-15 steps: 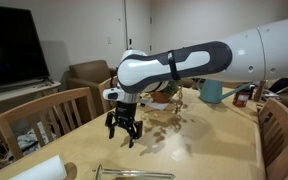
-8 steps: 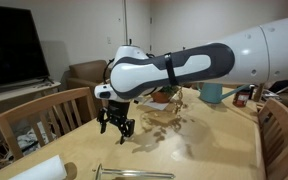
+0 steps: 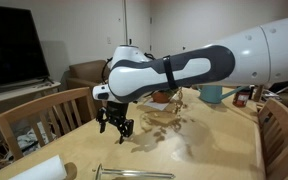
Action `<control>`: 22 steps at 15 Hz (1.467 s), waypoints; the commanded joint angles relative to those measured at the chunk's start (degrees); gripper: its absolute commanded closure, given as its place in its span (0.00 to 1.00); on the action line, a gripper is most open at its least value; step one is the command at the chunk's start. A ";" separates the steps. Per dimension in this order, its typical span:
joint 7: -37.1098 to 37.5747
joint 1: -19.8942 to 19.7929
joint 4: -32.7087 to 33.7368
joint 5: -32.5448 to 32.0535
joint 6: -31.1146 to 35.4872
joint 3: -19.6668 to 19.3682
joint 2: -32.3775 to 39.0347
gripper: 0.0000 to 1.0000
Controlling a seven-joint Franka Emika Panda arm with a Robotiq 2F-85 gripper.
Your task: Set the paper towel stand upright on the table
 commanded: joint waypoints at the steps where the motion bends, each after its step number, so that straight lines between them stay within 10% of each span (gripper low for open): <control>1: 1.42 0.73 2.38 -2.06 -6.03 0.80 0.00 0.00; 12: 12.43 9.42 2.60 -10.63 -14.00 -3.23 -7.23 0.00; 22: 12.61 8.35 1.82 -10.46 -12.78 -1.96 -7.51 0.00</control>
